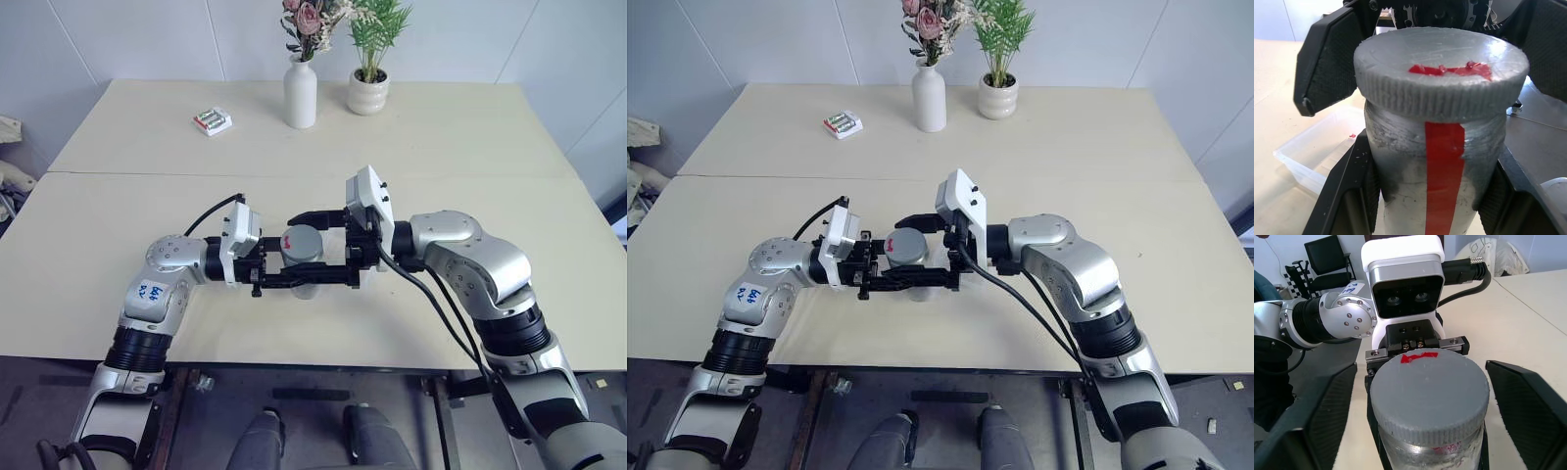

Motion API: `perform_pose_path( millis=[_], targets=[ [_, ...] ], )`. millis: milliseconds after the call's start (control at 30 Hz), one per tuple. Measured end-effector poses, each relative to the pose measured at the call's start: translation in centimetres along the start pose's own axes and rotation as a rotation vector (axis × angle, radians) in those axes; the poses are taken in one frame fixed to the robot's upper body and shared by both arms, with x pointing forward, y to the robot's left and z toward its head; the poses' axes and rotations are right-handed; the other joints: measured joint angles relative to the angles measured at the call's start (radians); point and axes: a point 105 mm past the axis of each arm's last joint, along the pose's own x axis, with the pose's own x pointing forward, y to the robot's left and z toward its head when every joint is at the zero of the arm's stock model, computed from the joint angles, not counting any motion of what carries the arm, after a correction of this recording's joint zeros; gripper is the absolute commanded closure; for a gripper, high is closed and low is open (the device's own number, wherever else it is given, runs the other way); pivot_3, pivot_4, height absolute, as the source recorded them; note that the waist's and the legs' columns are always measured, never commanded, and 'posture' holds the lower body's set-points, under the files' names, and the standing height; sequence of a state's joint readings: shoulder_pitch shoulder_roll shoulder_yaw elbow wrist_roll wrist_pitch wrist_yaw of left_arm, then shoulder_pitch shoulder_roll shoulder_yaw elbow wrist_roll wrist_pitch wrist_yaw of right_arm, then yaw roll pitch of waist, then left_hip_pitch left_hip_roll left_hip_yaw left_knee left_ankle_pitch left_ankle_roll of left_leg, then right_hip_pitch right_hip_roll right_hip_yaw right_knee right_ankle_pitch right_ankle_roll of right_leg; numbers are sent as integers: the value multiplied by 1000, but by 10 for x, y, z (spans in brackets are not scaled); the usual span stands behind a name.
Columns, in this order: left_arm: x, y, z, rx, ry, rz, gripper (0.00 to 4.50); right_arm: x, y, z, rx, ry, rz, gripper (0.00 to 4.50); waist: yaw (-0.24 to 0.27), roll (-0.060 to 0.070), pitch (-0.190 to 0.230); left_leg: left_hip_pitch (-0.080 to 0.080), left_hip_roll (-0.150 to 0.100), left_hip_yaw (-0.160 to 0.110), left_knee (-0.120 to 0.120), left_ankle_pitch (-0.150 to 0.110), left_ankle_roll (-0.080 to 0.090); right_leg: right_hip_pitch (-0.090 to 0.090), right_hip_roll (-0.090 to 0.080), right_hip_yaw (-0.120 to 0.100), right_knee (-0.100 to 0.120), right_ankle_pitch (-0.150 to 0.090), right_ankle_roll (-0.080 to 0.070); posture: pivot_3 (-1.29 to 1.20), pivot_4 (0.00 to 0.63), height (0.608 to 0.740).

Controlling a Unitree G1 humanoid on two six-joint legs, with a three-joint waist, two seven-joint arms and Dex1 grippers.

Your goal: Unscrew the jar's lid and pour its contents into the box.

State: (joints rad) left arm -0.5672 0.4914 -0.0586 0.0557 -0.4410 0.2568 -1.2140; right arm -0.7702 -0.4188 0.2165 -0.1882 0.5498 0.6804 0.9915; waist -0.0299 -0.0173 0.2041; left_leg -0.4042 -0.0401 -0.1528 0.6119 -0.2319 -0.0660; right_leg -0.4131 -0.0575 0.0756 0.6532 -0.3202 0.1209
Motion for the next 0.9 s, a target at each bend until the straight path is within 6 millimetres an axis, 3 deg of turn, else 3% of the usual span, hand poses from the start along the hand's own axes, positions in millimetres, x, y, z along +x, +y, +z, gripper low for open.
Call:
perform_pose_path(
  millis=[33, 600, 900],
  targets=[
    [0, 0, 0, -1, 0, 0, 2382, 0, 0, 0, -2, -2, 1, 1212, 0, 0, 0, 0, 0, 0, 0, 0, 0, 0, 0, 0, 0, 0, 0, 0, 150, 740],
    [0, 0, 0, -3, 1, -1, 2382, 2, 1, 2, 2, -18, 7, 1212, 0, 0, 0, 0, 0, 0, 0, 0, 0, 0, 0, 0, 0, 0, 0, 0, 150, 740],
    [-1, -2, -3, -19, 6, 3, 2382, -8, -12, 36, -32, -128, -20, 1212, 1, 0, 0, 0, 0, 0, 0, 0, 0, 0, 0, 0, 0, 0, 0, 0, 150, 740]
  ],
)
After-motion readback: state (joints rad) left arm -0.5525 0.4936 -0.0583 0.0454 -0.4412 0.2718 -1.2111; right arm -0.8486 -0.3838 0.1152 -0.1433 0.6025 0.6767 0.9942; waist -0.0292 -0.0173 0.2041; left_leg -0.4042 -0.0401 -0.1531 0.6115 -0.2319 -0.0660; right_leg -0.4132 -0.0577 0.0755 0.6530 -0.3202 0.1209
